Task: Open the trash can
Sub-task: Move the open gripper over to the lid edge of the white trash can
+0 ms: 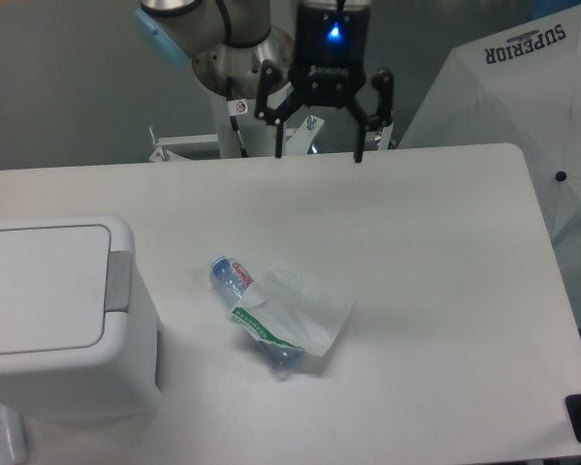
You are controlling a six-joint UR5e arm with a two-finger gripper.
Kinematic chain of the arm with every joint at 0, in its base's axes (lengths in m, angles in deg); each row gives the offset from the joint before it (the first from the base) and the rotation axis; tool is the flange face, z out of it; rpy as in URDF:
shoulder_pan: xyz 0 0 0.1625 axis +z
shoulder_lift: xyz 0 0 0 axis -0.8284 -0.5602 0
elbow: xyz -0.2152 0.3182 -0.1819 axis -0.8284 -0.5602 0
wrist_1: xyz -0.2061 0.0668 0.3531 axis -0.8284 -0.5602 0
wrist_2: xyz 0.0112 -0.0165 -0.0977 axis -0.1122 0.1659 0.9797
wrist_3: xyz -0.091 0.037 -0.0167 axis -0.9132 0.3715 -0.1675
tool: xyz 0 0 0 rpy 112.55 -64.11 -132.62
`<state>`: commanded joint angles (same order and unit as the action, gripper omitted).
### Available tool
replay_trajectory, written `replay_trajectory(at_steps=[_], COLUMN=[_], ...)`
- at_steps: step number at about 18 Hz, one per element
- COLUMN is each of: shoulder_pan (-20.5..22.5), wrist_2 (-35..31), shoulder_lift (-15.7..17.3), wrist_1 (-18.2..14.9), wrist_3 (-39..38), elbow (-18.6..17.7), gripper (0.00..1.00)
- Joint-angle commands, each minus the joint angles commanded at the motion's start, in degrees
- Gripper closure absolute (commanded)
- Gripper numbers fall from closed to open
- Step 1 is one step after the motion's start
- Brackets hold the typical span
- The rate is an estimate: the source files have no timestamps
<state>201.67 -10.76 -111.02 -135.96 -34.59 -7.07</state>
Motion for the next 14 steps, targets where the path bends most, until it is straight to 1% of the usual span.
replay_trajectory(at_steps=[3, 6, 7, 10, 11, 14], shoulder_pan=[-3.0, -5.4, -6.1, -8.0, -8.9, -9.8], wrist_2=[0.0, 0.0, 0.0, 0.0, 0.0, 0.1], shoulder_lift=[-2.7, -5.5, -6.3, -8.8, -9.6, -9.9], wrist_1=[2.5, 4.7, 6.1, 12.3, 13.8, 14.2], wrist_3=[-1.7, -8.2, -10.1, -16.2, -18.5, -20.0], elbow=[1.2, 3.2, 3.7, 4.1, 4.1, 4.0], gripper=[0.00, 0.00, 0.00, 0.00, 0.00, 0.00])
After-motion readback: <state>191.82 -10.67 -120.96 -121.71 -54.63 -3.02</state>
